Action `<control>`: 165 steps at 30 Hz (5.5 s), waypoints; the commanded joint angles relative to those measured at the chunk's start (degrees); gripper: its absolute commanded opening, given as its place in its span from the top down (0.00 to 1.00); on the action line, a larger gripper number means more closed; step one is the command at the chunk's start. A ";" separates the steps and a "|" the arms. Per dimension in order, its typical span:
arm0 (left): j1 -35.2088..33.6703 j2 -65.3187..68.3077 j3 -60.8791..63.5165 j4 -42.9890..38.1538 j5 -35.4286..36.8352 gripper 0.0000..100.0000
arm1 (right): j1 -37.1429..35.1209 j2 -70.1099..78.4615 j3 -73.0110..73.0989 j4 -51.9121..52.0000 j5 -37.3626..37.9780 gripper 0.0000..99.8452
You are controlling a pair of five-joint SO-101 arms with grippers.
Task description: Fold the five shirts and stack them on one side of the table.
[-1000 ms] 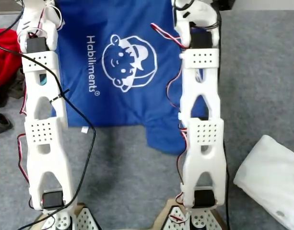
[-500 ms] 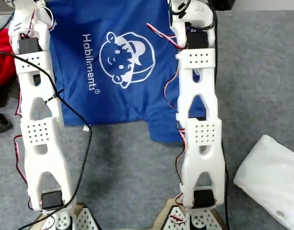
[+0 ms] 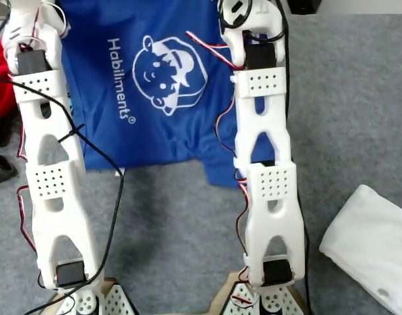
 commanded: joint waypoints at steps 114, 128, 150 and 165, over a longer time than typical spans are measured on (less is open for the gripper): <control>-1.67 -16.04 48.88 45.98 -23.65 0.98 | 11.30 -38.37 61.41 81.49 -2.90 1.00; -3.87 -16.04 47.30 50.29 -26.90 0.98 | 12.18 -54.37 87.96 67.25 -2.20 1.00; -1.58 -9.36 49.76 48.26 -26.99 0.88 | 12.18 -57.98 99.65 65.23 7.65 0.81; -2.99 -12.00 20.40 53.54 -18.55 0.87 | 11.21 -64.66 91.56 61.54 4.57 0.98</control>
